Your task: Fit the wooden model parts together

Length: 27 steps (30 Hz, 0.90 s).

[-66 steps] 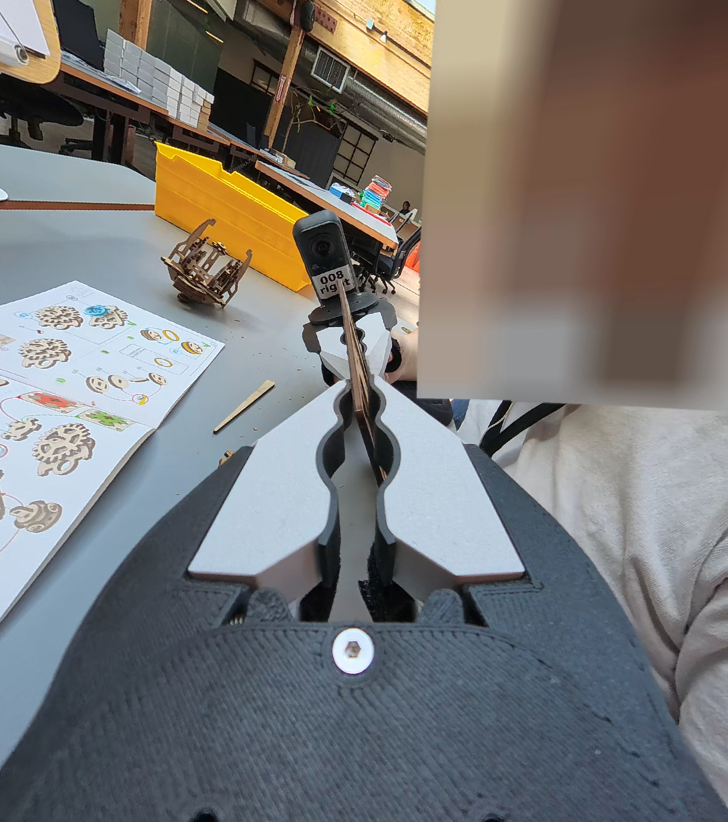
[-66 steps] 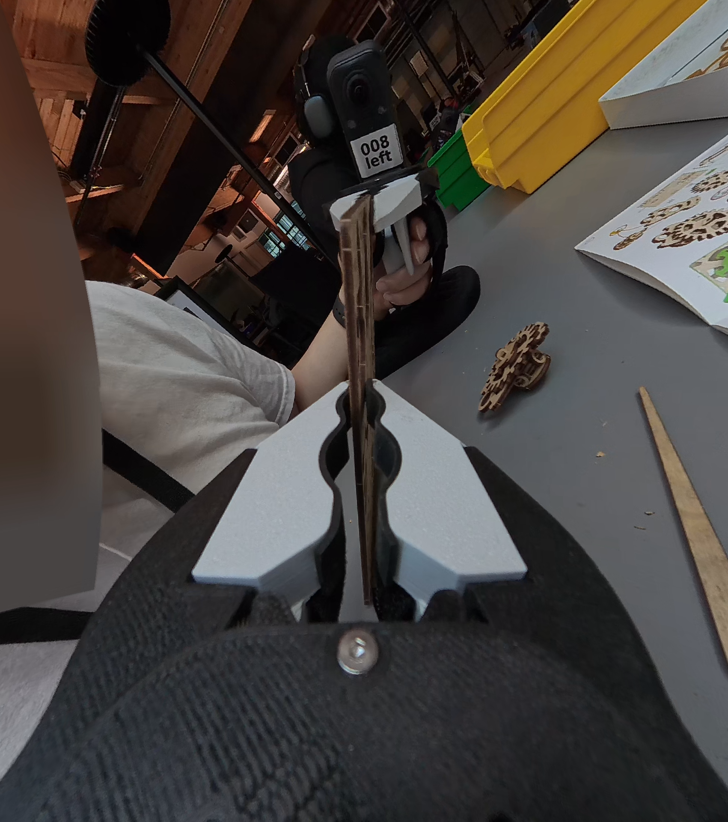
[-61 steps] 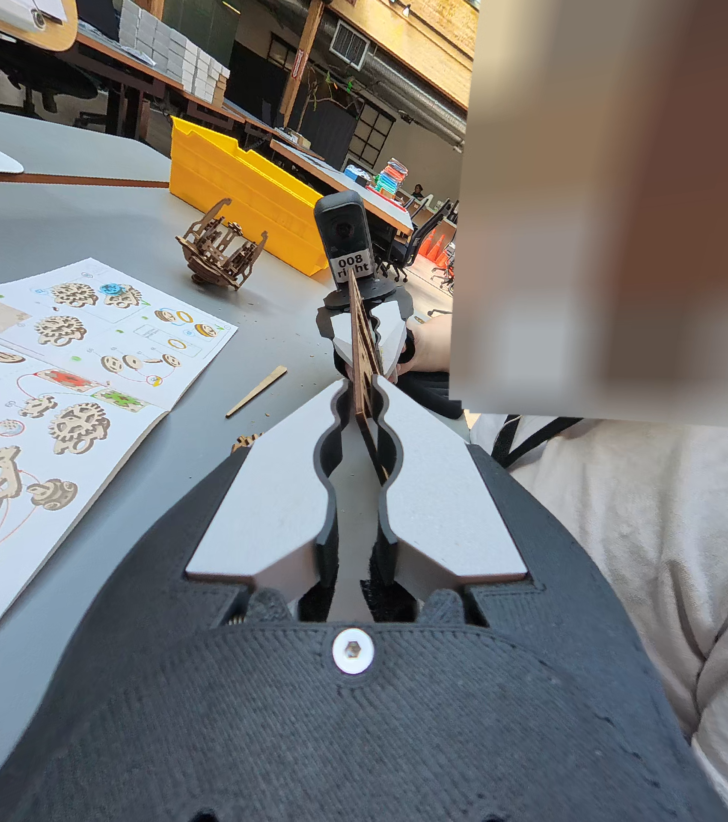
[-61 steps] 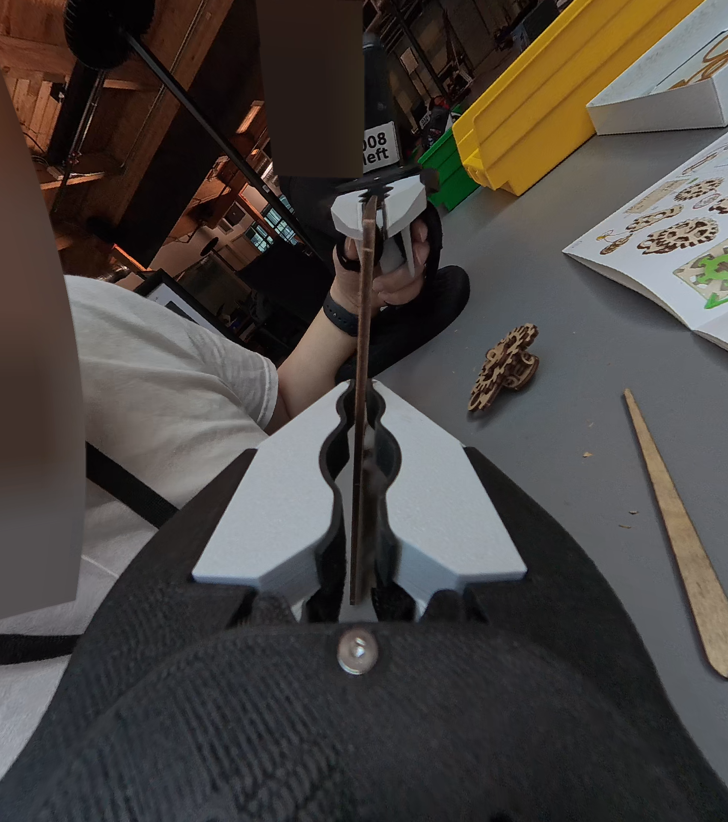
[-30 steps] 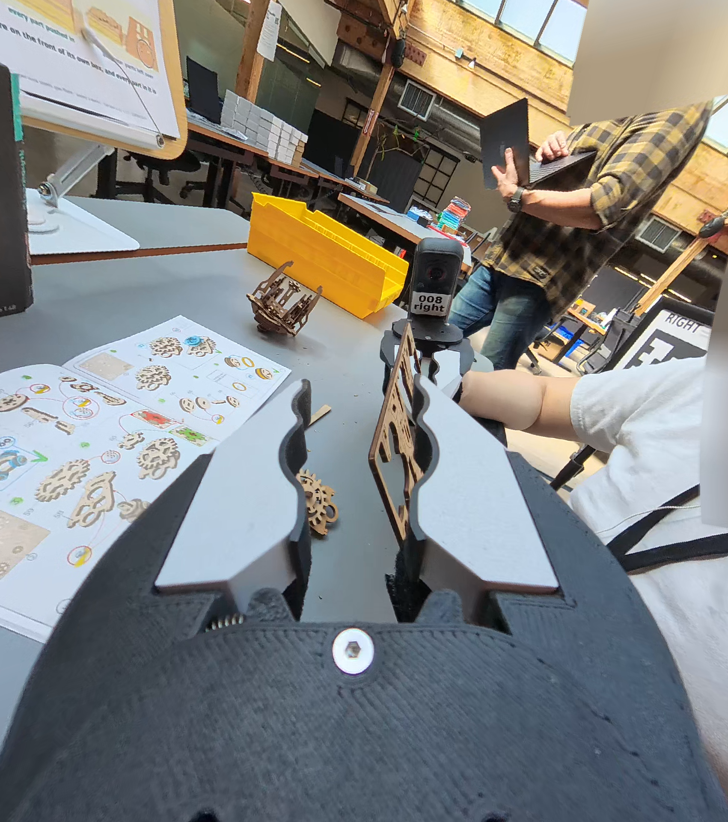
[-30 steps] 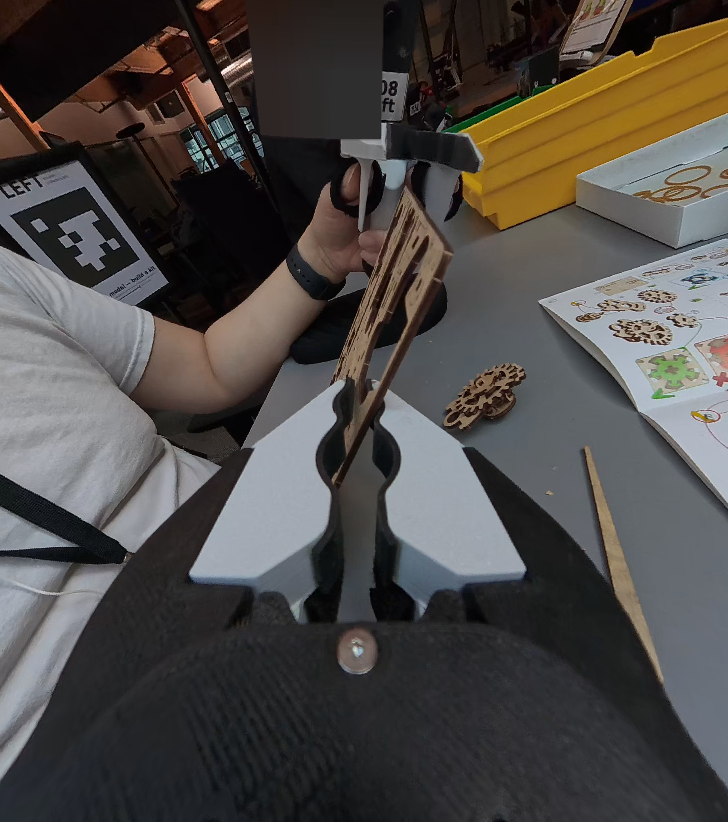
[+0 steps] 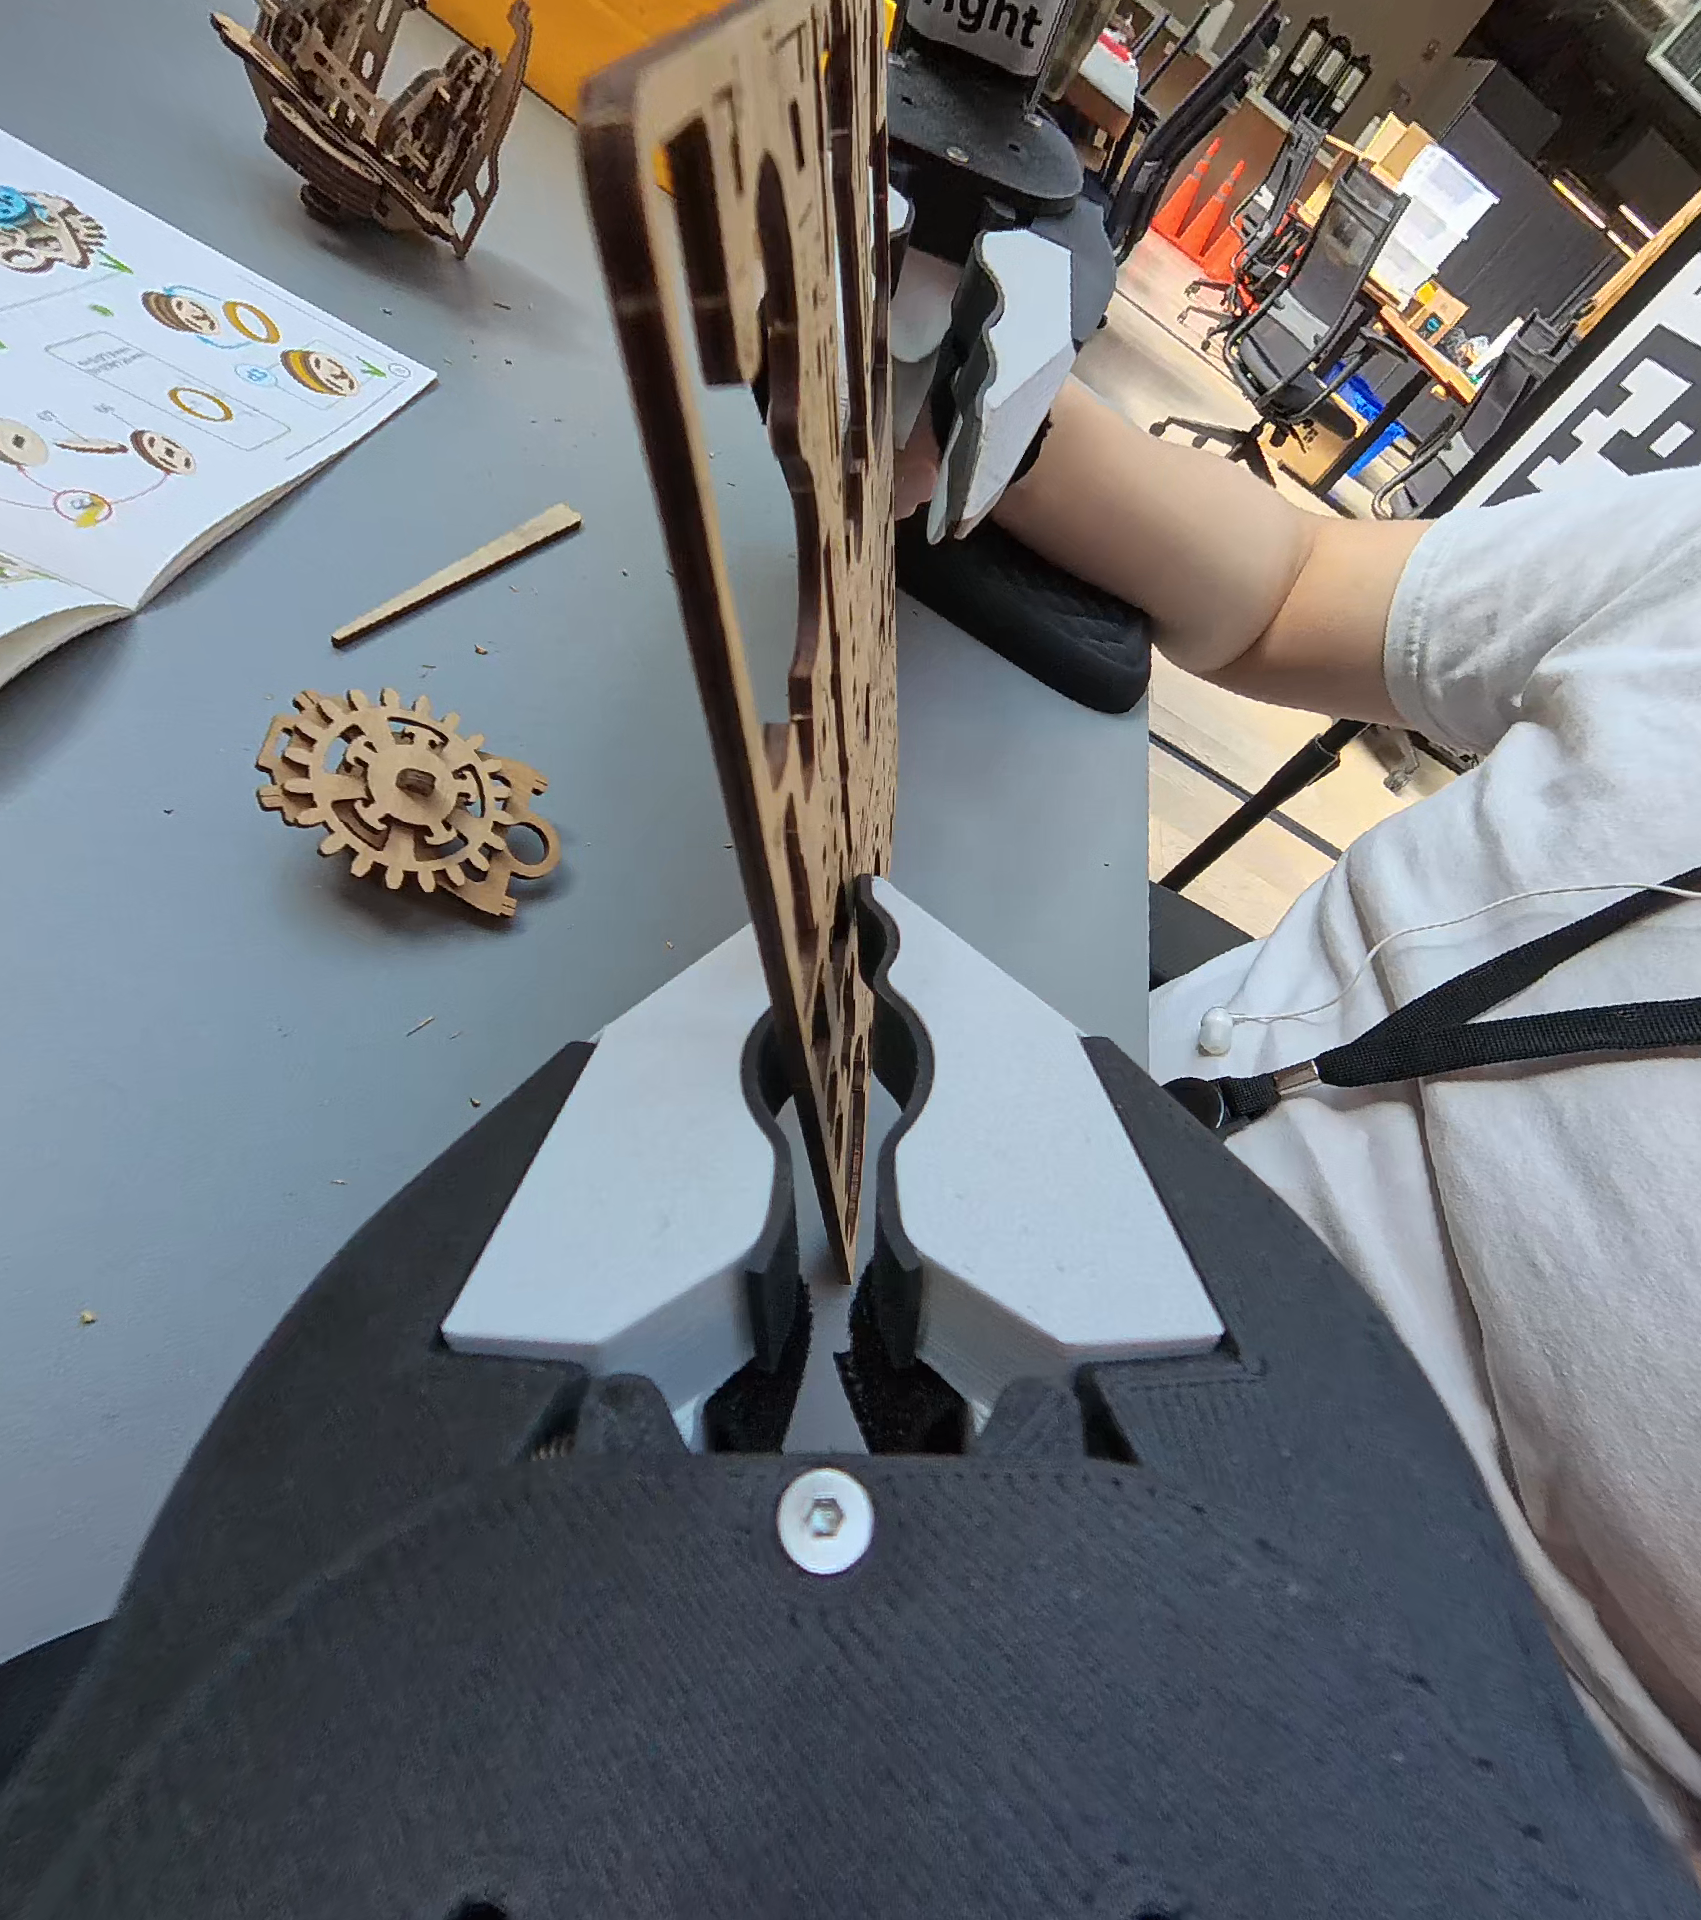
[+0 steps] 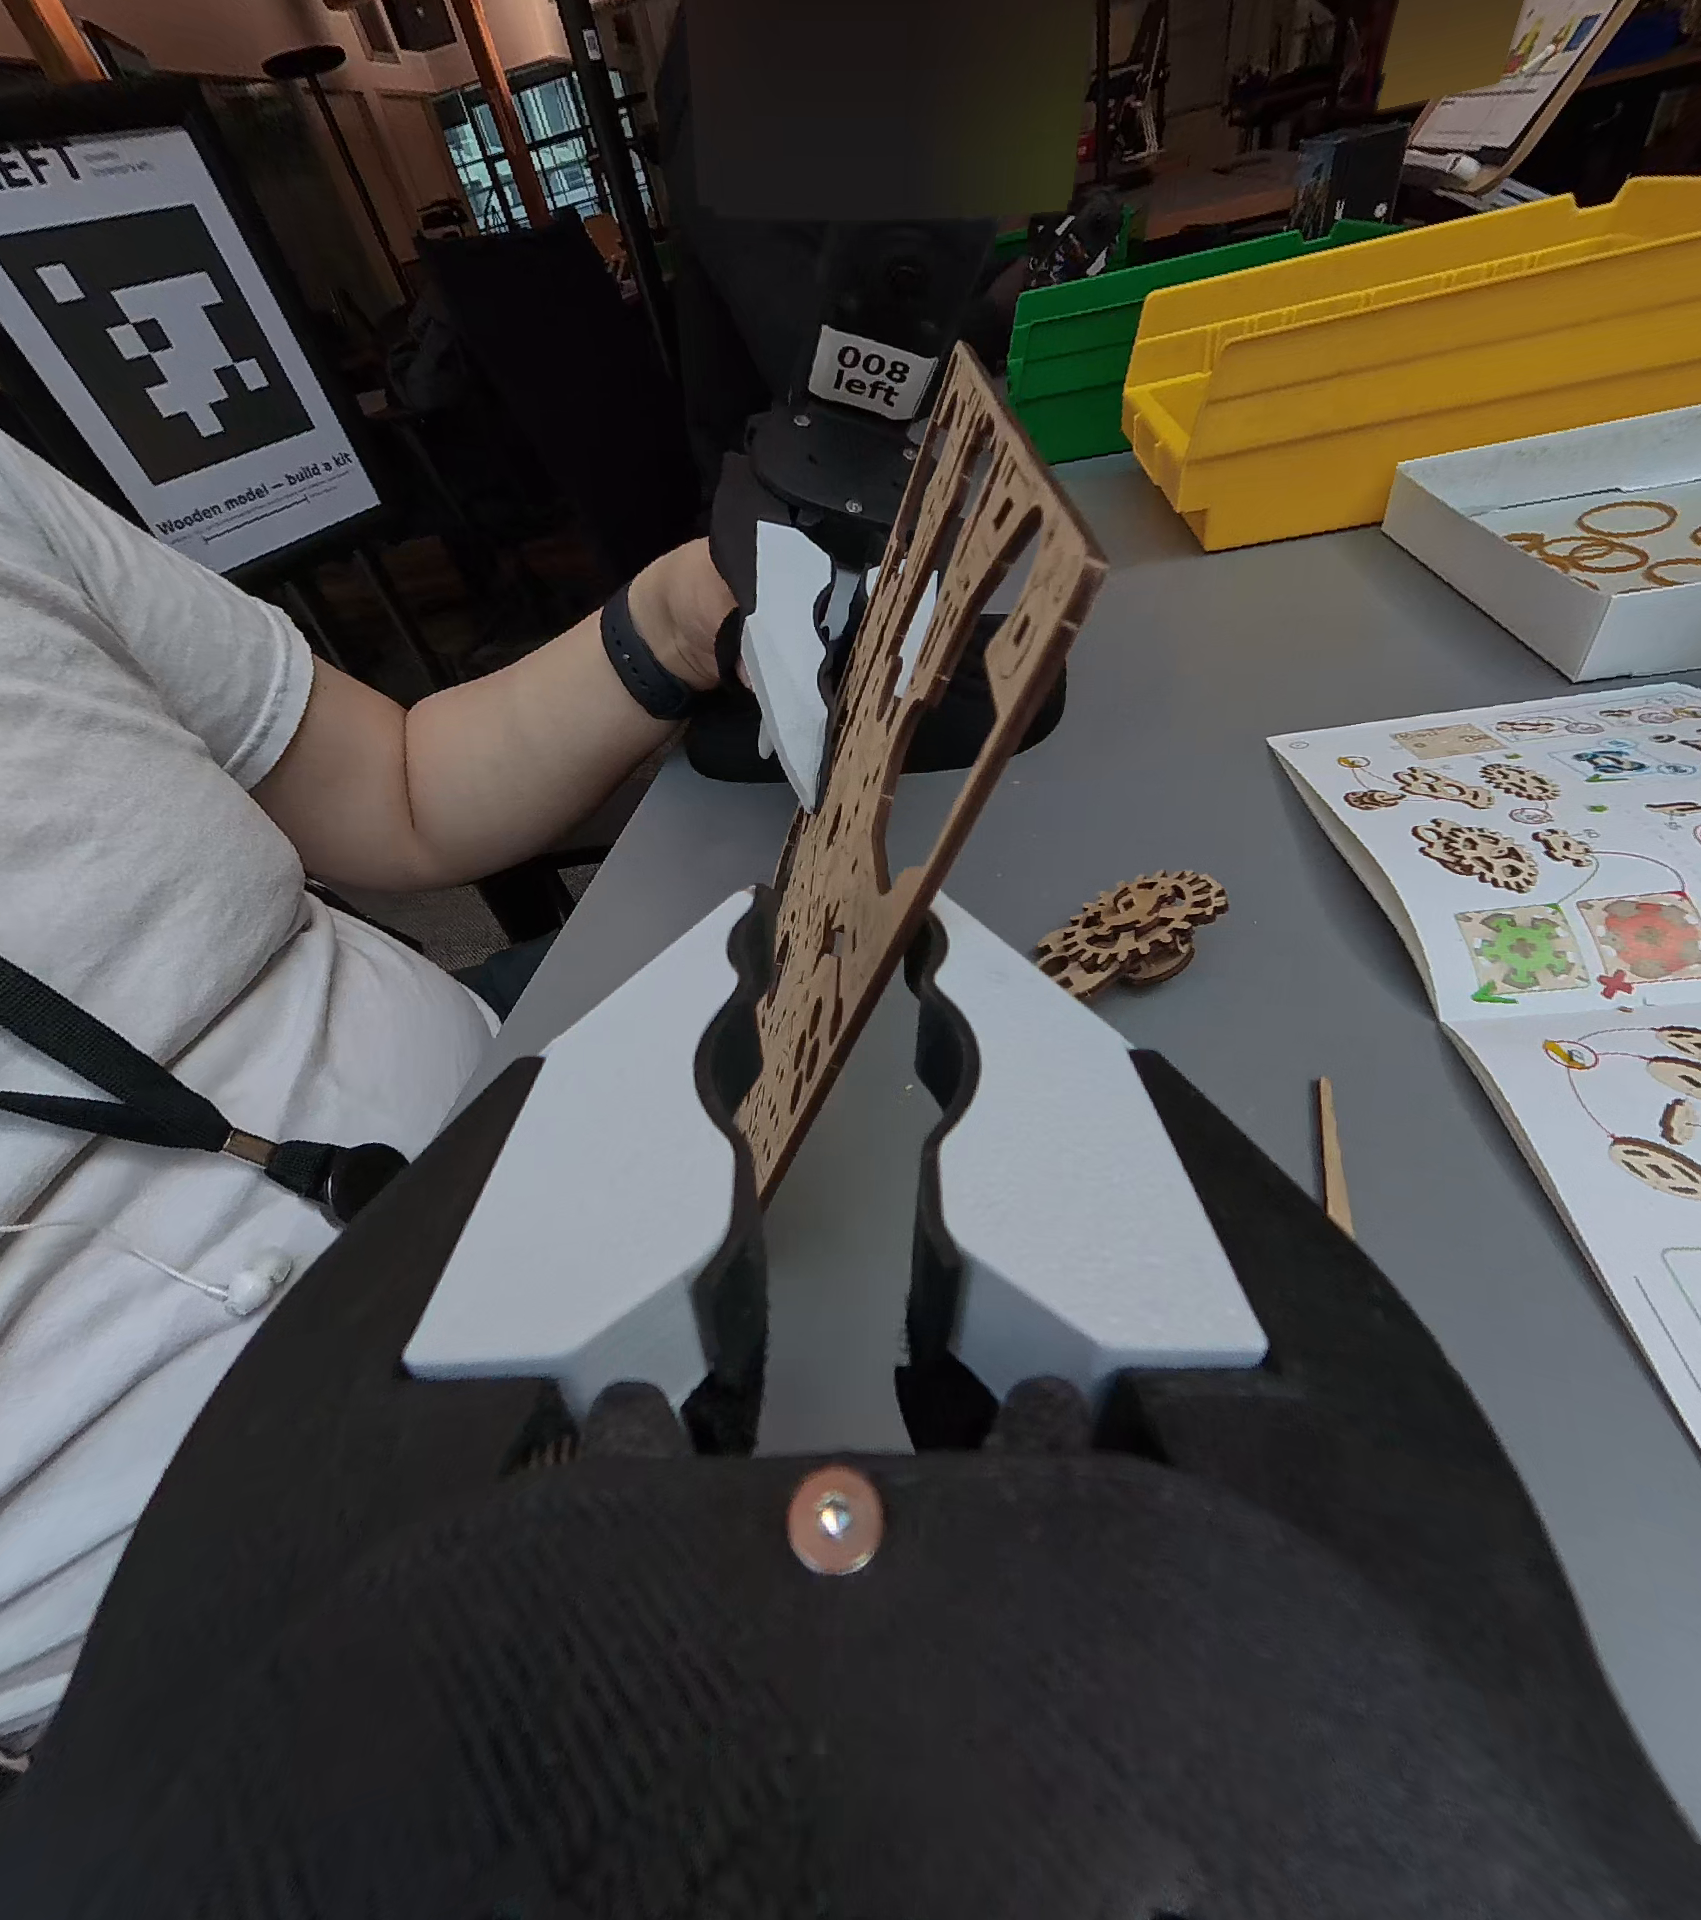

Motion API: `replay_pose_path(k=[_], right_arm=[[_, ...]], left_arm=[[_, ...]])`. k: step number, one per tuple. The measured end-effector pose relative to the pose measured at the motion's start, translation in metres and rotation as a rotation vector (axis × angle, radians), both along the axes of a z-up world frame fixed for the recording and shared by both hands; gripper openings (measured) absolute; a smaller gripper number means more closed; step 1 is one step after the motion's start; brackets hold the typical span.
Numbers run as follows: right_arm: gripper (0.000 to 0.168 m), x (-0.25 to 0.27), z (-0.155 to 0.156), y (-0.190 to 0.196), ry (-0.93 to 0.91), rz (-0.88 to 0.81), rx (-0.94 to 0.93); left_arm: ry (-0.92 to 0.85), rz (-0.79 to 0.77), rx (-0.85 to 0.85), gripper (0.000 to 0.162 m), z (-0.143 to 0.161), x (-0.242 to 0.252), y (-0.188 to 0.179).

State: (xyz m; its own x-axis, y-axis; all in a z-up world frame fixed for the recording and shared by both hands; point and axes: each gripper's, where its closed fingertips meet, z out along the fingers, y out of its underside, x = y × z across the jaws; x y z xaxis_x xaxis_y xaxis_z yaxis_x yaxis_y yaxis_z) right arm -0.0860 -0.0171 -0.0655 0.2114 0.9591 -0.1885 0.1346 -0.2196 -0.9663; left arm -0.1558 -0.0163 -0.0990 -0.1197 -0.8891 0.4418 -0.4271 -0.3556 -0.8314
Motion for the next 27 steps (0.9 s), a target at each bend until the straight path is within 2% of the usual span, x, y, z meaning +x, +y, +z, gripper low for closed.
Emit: replay_pose_path(k=[9, 18, 19, 21, 27], right_arm=[[0.022, 0.019, -0.007, 0.000, -0.057, -0.078, -0.026], [0.023, 0.009, -0.018, -0.008, -0.091, -0.136, -0.044], [0.021, 0.008, -0.019, -0.007, -0.091, -0.138, -0.050], [0.007, 0.006, -0.020, -0.008, -0.092, -0.133, -0.056], [0.004, 0.006, -0.017, -0.014, -0.062, -0.117, -0.052]], left_arm=[[-0.040, -0.005, -0.009, 0.000, 0.003, -0.003, -0.001], [-0.047, -0.013, 0.035, 0.000, 0.002, -0.003, -0.004], [-0.048, -0.015, 0.035, 0.000, 0.002, -0.003, -0.004], [-0.053, -0.026, 0.029, 0.000, 0.003, -0.004, -0.006], [-0.128, -0.021, -0.046, 0.005, 0.014, -0.007, -0.002]])
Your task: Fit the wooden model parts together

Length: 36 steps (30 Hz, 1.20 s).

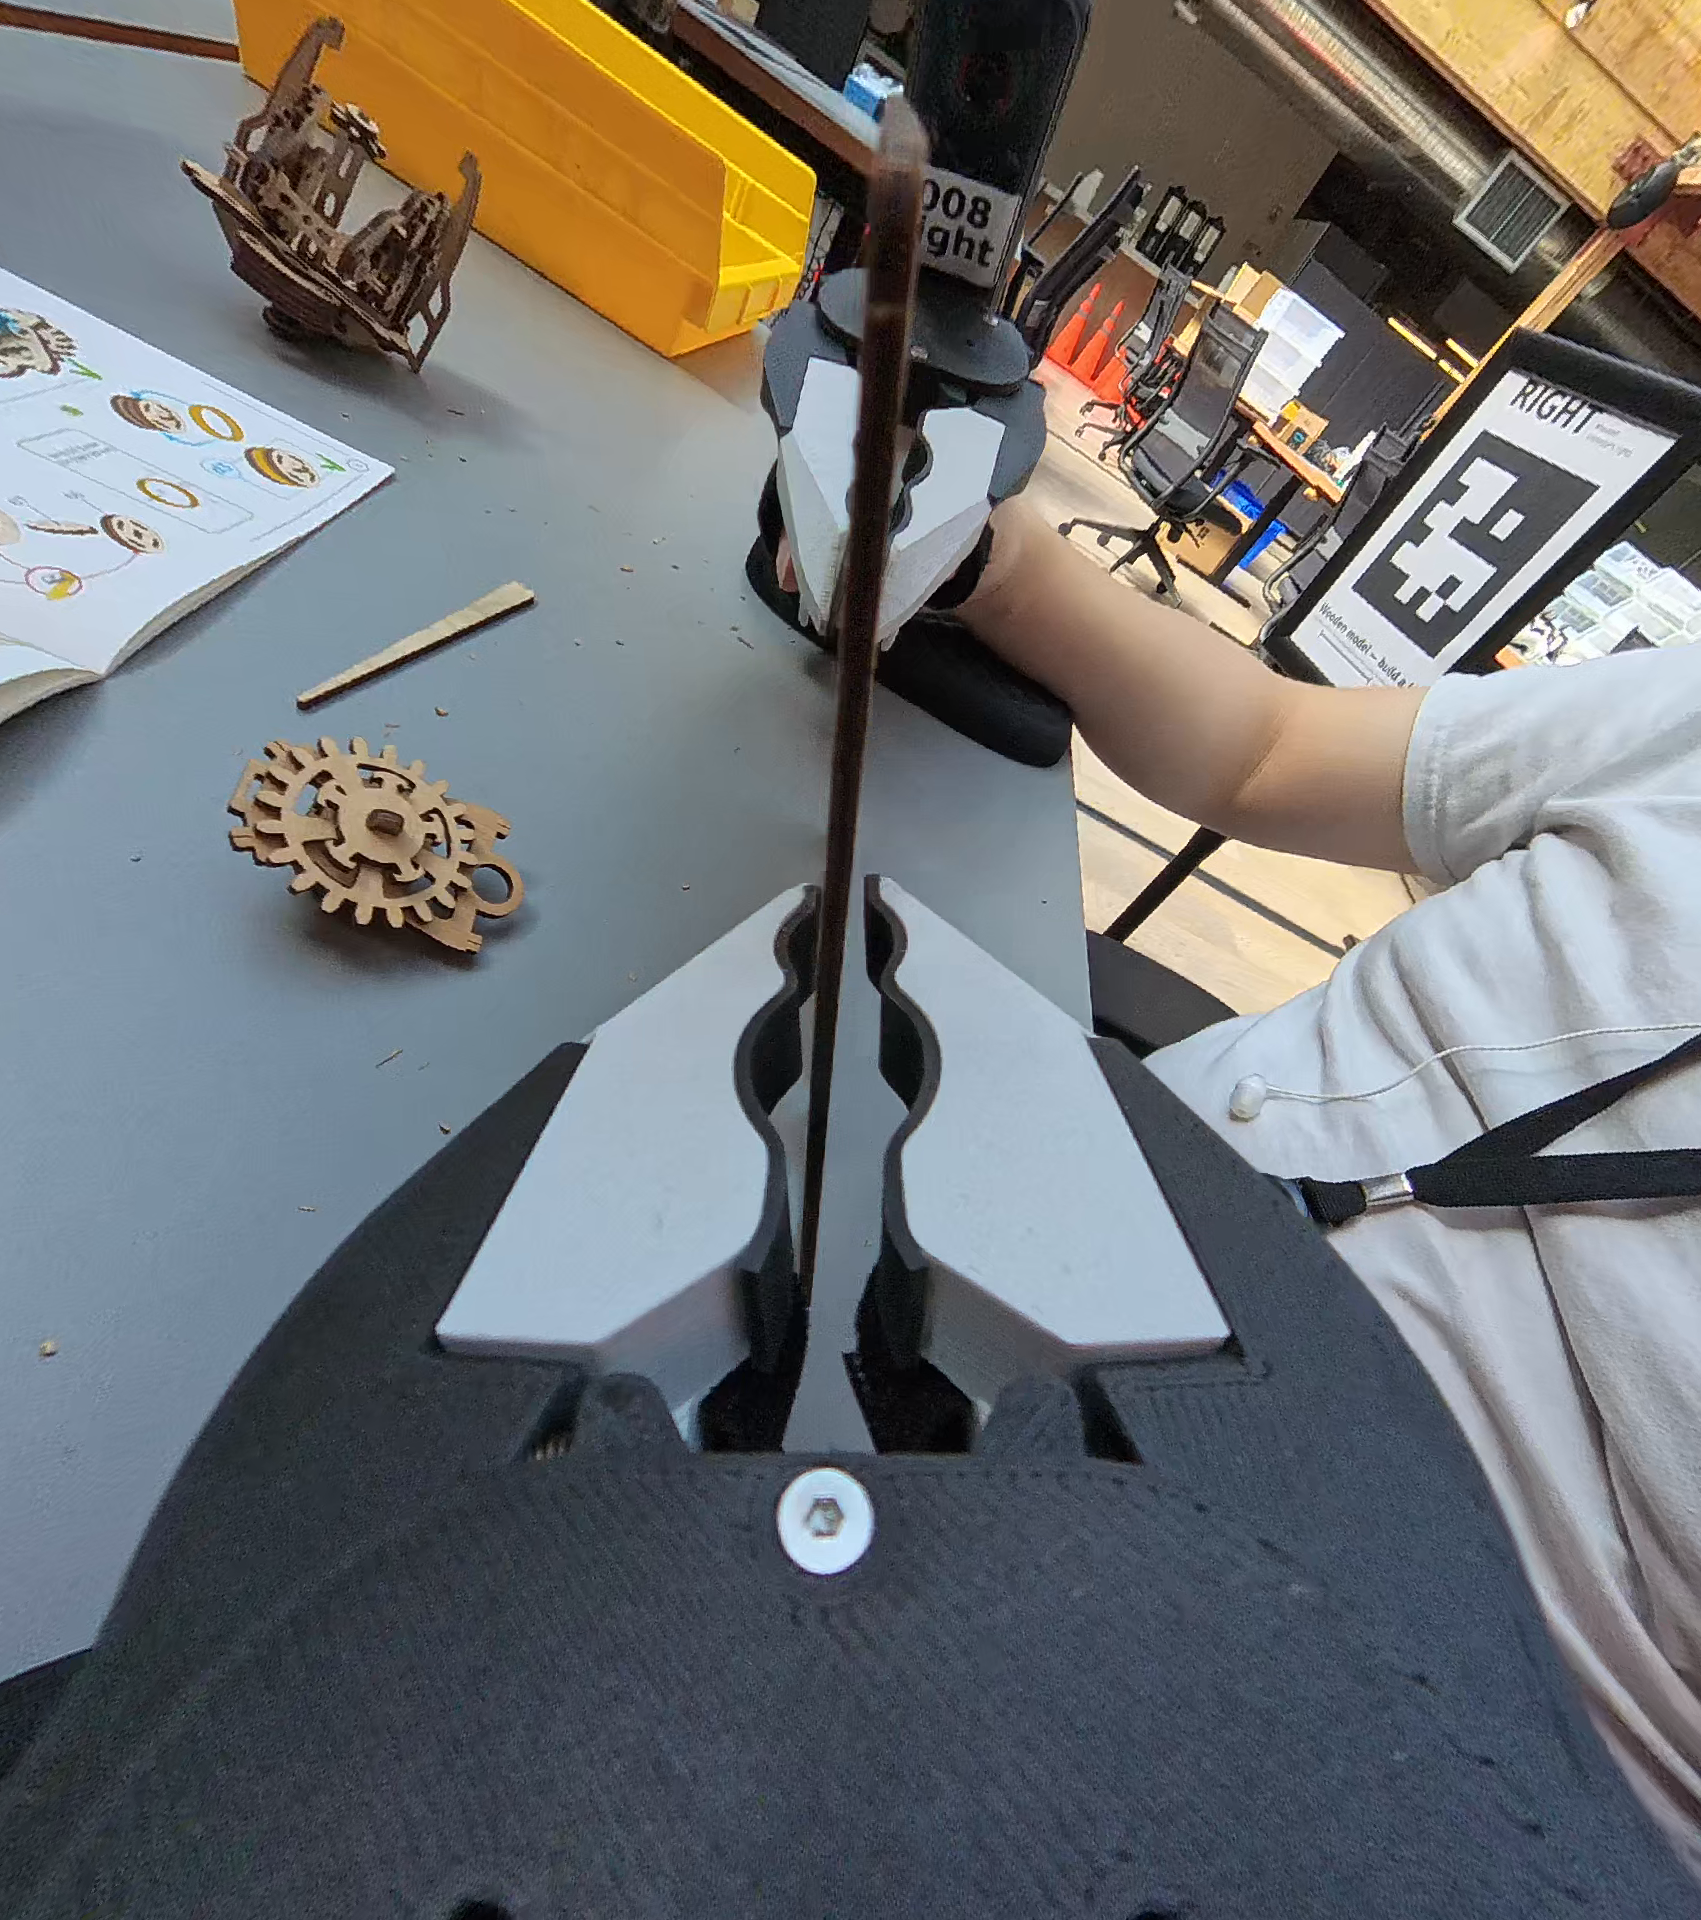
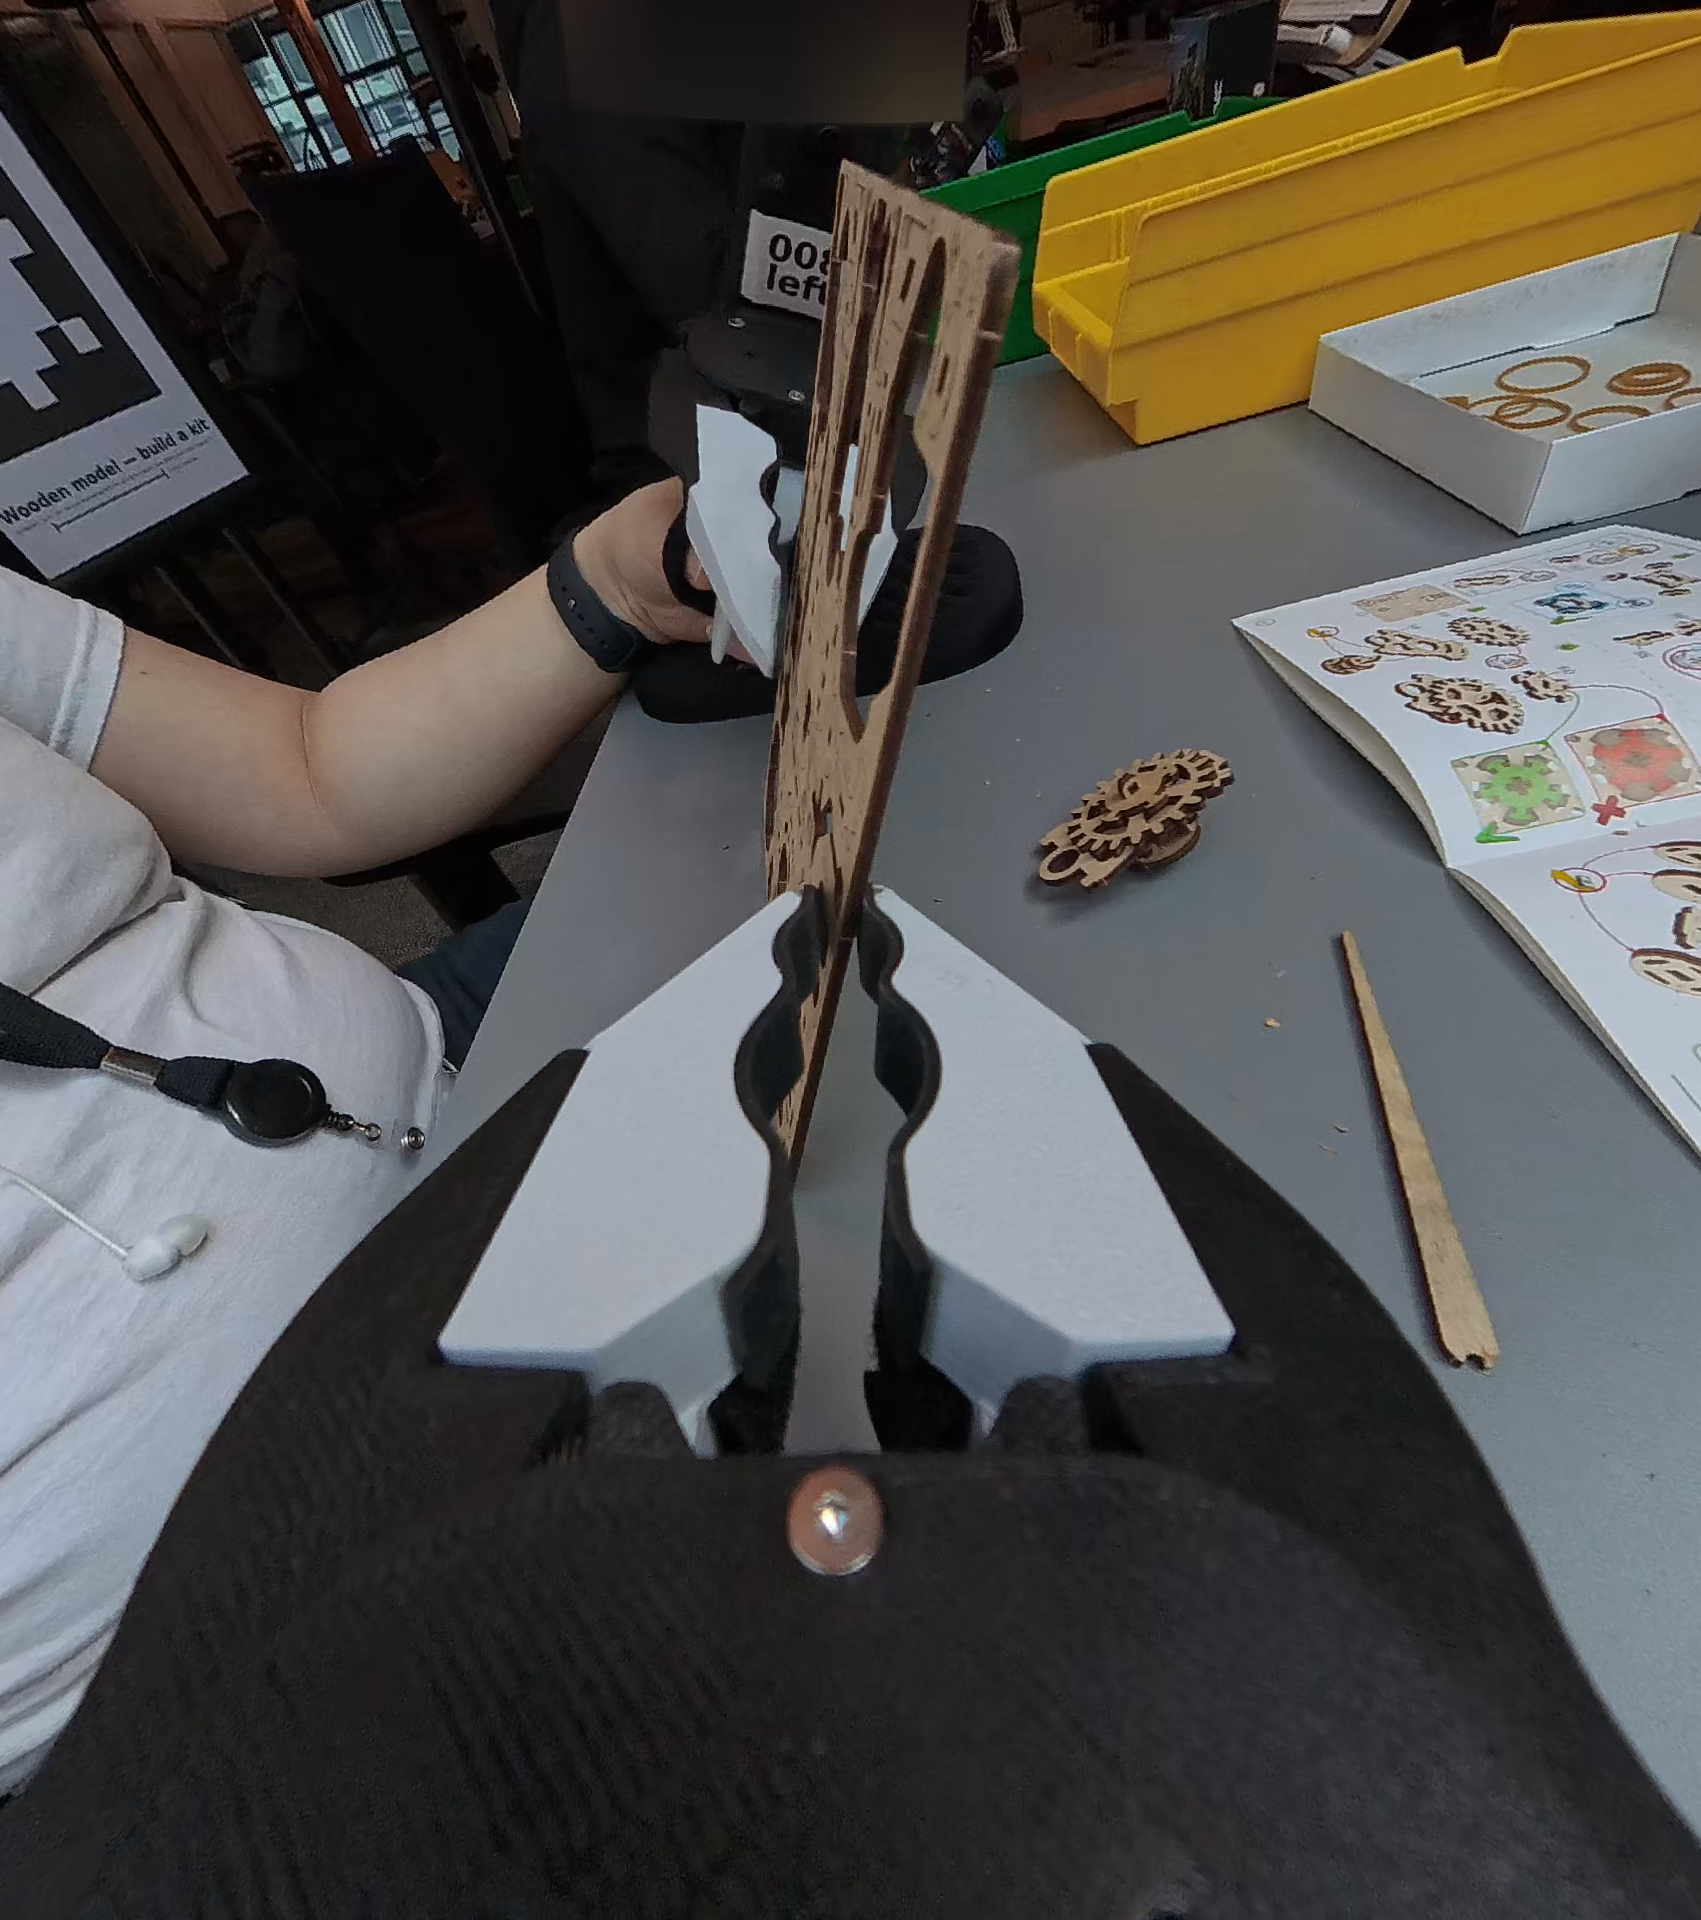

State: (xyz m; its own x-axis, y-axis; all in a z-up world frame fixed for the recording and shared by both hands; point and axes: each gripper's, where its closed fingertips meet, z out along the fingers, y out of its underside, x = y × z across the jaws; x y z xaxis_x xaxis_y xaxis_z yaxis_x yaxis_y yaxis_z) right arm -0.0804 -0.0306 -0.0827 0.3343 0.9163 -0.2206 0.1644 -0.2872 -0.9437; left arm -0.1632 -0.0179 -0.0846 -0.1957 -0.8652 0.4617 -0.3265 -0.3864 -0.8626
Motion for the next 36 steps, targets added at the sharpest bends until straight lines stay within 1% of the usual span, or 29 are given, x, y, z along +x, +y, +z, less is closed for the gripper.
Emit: replay_pose_path(k=[3, 5, 7, 10, 12, 16, 22, 25, 28, 30, 32, 33, 35, 36], right_arm=[[0.004, 0.001, 0.001, -0.002, 0.008, -0.012, 0.001], [0.004, 0.004, 0.000, -0.002, 0.012, -0.031, 0.004], [0.004, 0.006, 0.001, -0.002, 0.021, -0.047, 0.006], [0.004, 0.008, 0.001, -0.004, 0.033, -0.055, 0.007], [0.004, 0.009, 0.001, -0.004, 0.038, -0.061, 0.009], [0.004, 0.008, 0.001, -0.003, 0.056, -0.059, -0.003], [0.005, 0.008, -0.002, -0.002, 0.055, -0.056, -0.021], [0.007, 0.008, -0.002, -0.002, 0.063, -0.054, -0.029], [0.014, 0.010, 0.002, 0.000, 0.088, -0.071, -0.027], [0.020, 0.014, 0.006, 0.004, 0.111, -0.101, -0.020], [0.028, 0.021, 0.011, 0.012, 0.135, -0.159, -0.008], [0.029, 0.026, 0.014, 0.017, 0.144, -0.192, 0.004], [0.029, 0.041, 0.026, 0.030, 0.145, -0.291, 0.077], [0.029, 0.050, 0.037, 0.038, 0.142, -0.354, 0.133]], left_arm=[[-0.135, 0.053, -0.101, 0.008, 0.020, -0.009, 0.014], [-0.238, 0.109, -0.174, 0.006, 0.034, -0.016, 0.027], [-0.293, 0.150, -0.203, 0.003, 0.040, -0.022, 0.035], [-0.268, 0.149, -0.151, 0.003, 0.037, -0.019, 0.030], [-0.245, 0.142, -0.124, 0.010, 0.034, -0.017, 0.027], [-0.241, 0.145, -0.122, 0.002, 0.033, -0.017, 0.027], [-0.231, 0.147, -0.153, 0.001, 0.031, -0.017, 0.030], [-0.231, 0.156, -0.151, 0.000, 0.031, -0.017, 0.031], [-0.223, 0.158, -0.146, 0.000, 0.030, -0.017, 0.031], [-0.220, 0.161, -0.142, 0.000, 0.029, -0.016, 0.031], [-0.221, 0.162, -0.137, 0.000, 0.030, -0.016, 0.030], [-0.220, 0.162, -0.135, 0.000, 0.030, -0.016, 0.030], [-0.222, 0.160, -0.131, 0.000, 0.030, -0.016, 0.030], [-0.221, 0.162, -0.130, 0.000, 0.030, -0.016, 0.030]])
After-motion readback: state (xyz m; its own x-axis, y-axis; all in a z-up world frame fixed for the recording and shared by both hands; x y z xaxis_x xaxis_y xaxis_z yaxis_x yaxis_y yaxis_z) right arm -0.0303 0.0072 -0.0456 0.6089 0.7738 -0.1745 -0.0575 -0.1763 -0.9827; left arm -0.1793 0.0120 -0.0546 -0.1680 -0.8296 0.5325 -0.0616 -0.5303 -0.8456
